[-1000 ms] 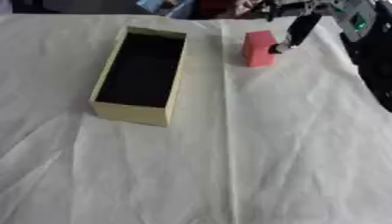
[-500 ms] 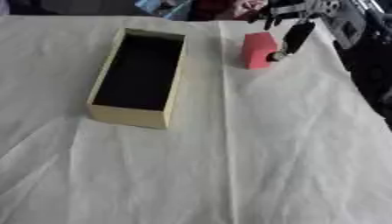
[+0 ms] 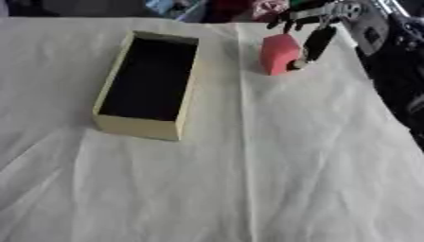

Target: Pick up objects on the table and place them in the box.

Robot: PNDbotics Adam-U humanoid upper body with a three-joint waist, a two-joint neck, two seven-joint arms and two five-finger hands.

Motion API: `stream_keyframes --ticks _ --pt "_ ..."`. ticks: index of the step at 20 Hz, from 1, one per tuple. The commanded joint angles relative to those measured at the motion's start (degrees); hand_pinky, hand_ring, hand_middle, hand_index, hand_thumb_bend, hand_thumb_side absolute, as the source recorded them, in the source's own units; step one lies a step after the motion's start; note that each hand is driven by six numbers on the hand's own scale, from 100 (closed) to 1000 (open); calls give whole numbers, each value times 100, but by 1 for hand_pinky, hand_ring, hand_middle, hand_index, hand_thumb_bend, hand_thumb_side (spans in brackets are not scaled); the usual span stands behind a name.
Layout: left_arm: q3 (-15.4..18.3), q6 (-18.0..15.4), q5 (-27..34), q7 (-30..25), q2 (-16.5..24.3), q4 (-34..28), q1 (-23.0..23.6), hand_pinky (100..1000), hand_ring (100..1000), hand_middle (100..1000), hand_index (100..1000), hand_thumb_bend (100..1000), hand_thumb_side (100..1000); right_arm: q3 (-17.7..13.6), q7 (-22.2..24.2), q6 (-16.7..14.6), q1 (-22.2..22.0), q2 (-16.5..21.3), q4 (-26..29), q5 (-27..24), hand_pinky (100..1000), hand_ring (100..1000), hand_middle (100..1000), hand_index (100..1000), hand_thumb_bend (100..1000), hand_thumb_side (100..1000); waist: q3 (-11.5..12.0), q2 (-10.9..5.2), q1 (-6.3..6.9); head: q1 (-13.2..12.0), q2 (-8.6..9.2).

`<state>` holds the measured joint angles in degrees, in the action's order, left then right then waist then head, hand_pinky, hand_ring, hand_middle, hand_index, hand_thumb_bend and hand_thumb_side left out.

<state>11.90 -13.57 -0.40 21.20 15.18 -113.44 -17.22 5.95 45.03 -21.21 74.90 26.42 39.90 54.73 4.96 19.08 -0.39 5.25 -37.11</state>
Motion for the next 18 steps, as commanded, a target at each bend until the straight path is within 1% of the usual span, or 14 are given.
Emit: stream_keyframes --ticks 1,3,4,6,8,9,11,15,17,18 --pt "0 -4 6 -32 85 -115 -79 572 544 529 681 100 117 -59 385 -447 173 84 148 74 890 944 985 1000 434 216 4 -10 -57 14 91" --pt "-2 -3 7 -38 81 -115 -88 572 544 529 681 100 117 -58 336 -403 165 77 126 158 895 959 982 1000 433 230 17 3 -63 30 115" --pt "-2 -5 7 -41 80 -115 -92 572 544 529 681 100 118 -60 308 -373 156 72 108 217 901 972 972 1000 422 251 28 13 -64 46 126" --pt "0 -9 8 -43 74 -115 -98 572 544 528 680 100 117 -84 243 -296 140 51 60 329 912 986 928 997 414 264 46 32 -64 75 145" --pt "0 -10 7 -47 67 -115 -101 572 544 528 680 100 118 -108 174 -236 129 24 13 414 916 985 860 985 431 245 59 52 -63 93 157" --pt "0 -11 6 -49 64 -115 -102 572 543 528 680 100 118 -114 154 -234 127 12 -6 435 918 984 850 982 430 236 63 61 -62 98 159" --pt "0 -12 5 -56 59 -115 -108 572 543 527 679 100 107 -117 186 -263 130 -16 -47 429 919 984 837 977 417 222 68 78 -65 103 154" --pt "1 -18 6 -71 48 -115 -115 572 543 526 679 100 121 -120 301 -222 141 -52 -77 547 918 985 837 967 406 211 81 107 -72 120 165" --pt "2 -23 8 -67 46 -115 -117 571 543 526 678 100 121 -140 305 -164 134 -68 -100 655 915 981 825 957 387 205 94 118 -73 129 177" --pt "2 -24 8 -66 44 -115 -117 571 543 526 678 100 122 -152 296 -136 128 -76 -115 698 911 975 812 945 353 177 99 123 -72 131 182"
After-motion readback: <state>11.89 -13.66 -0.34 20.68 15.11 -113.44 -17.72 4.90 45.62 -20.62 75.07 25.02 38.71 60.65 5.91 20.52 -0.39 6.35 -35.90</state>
